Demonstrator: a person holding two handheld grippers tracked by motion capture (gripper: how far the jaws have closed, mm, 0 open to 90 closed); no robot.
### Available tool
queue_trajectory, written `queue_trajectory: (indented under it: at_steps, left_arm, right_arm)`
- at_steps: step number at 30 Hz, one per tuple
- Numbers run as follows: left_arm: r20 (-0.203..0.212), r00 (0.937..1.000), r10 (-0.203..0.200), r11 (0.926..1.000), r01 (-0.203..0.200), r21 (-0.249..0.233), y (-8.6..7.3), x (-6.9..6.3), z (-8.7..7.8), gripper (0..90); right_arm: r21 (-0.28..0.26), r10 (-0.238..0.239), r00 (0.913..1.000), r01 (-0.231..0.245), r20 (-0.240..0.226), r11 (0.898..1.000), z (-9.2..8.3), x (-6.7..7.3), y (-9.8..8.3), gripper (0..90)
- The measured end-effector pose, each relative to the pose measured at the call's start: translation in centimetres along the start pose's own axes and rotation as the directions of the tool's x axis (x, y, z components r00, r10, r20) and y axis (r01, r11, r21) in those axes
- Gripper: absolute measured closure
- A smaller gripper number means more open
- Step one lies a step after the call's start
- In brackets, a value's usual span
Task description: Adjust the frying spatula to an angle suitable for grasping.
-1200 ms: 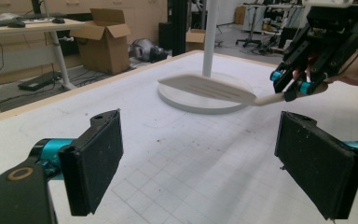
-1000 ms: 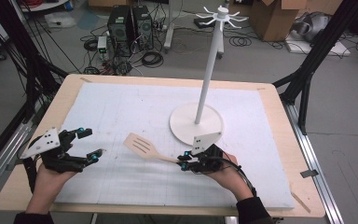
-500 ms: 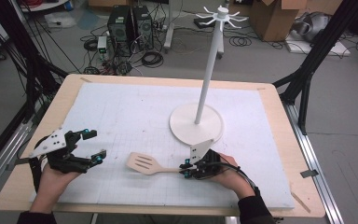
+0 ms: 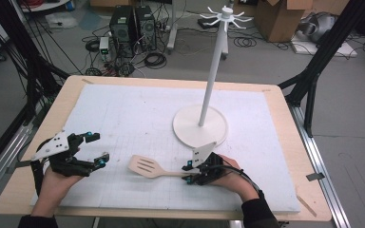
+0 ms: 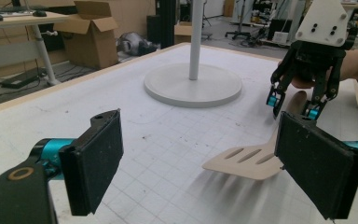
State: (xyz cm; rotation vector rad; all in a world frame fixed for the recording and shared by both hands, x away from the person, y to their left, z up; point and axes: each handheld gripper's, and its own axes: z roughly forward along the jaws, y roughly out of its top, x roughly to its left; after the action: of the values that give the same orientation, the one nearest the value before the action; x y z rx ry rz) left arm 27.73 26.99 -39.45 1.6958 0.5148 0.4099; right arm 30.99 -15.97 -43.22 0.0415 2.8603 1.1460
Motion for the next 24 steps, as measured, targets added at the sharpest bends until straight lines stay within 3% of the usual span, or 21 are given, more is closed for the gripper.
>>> queue_trajectory:
  at_steps: [3,4,5,6,7,9,13,16,17,18,19,20,21,22,23,24]
  left_arm:
    - [0.001,1.0000,0.000,1.0000,0.000,-0.002,0.0,0.0,0.0,15.7]
    - [0.003,1.0000,0.003,1.0000,-0.003,0.002,0.0,0.0,0.0,15.7]
    - [0.003,1.0000,0.003,1.0000,-0.003,0.002,0.0,0.0,0.0,15.7]
    - [0.005,1.0000,0.001,1.0000,-0.001,-0.001,0.1,0.0,0.0,15.7]
    - [0.005,1.0000,0.001,1.0000,-0.001,-0.001,0.1,0.0,0.0,15.7]
    - [0.004,1.0000,0.003,1.0000,-0.003,-0.001,0.1,0.0,-0.1,15.7]
    - [0.006,1.0000,0.002,1.0000,-0.002,-0.003,0.1,0.0,-0.1,15.7]
    - [0.006,0.9999,0.011,0.9999,-0.011,-0.003,0.1,0.0,-0.2,15.7]
    - [0.006,0.9999,0.011,0.9999,-0.011,-0.003,0.1,0.0,-0.2,15.7]
    - [0.004,0.9999,0.011,0.9999,-0.011,-0.007,0.1,0.0,-0.3,15.7]
    - [0.004,0.9999,0.011,0.9999,-0.011,-0.007,0.1,0.0,-0.3,15.7]
    - [0.006,0.9999,0.010,0.9999,-0.010,-0.009,0.0,0.1,-0.3,15.7]
    - [0.006,0.9999,0.010,0.9999,-0.010,-0.009,0.0,0.1,-0.3,15.7]
    - [0.007,0.9999,0.009,0.9999,-0.009,-0.009,0.0,0.2,-0.4,15.7]
    - [0.008,0.9999,0.006,0.9999,-0.006,-0.011,0.0,0.2,-0.4,15.7]
    - [0.007,0.9999,0.010,0.9999,-0.010,-0.011,0.0,0.3,-0.4,15.7]
  right_arm:
    - [-0.011,-0.001,0.9999,0.002,0.015,1.000,-0.3,0.2,0.1,55.5]
    - [-0.051,0.010,0.9997,-0.009,0.024,0.999,-0.9,0.2,0.2,47.7]
    - [-0.051,0.010,0.9997,-0.009,0.024,0.999,-0.9,0.2,0.2,47.7]
    - [-0.096,0.038,0.9985,-0.034,0.039,0.995,-1.6,0.3,0.2,41.1]
    - [-0.096,0.038,0.9985,-0.034,0.039,0.995,-1.6,0.3,0.2,41.1]
    - [-0.149,0.076,0.9941,-0.064,0.077,0.987,-2.8,0.5,0.1,34.4]
    - [-0.186,0.120,0.9868,-0.099,0.108,0.978,-4.0,0.6,-0.5,28.5]
    - [-0.255,0.190,0.9702,-0.148,0.150,0.956,-5.7,0.9,-1.7,23.8]
    - [-0.255,0.190,0.9702,-0.148,0.150,0.956,-5.7,0.9,-1.7,23.8]
    - [-0.296,0.233,0.9578,-0.176,0.169,0.939,-6.5,1.1,-2.5,20.7]
    - [-0.296,0.233,0.9578,-0.176,0.169,0.939,-6.5,1.1,-2.5,20.7]
    - [-0.334,0.270,0.9450,-0.198,0.185,0.921,-7.2,1.4,-3.4,19.6]
    - [-0.334,0.270,0.9450,-0.198,0.185,0.921,-7.2,1.4,-3.4,19.6]
    - [-0.367,0.307,0.9289,-0.218,0.207,0.904,-7.8,1.7,-4.3,17.7]
    - [-0.367,0.307,0.9289,-0.218,0.207,0.904,-7.8,1.7,-4.3,17.7]
    - [-0.399,0.349,0.9090,-0.239,0.228,0.885,-8.5,1.8,-5.0,16.1]
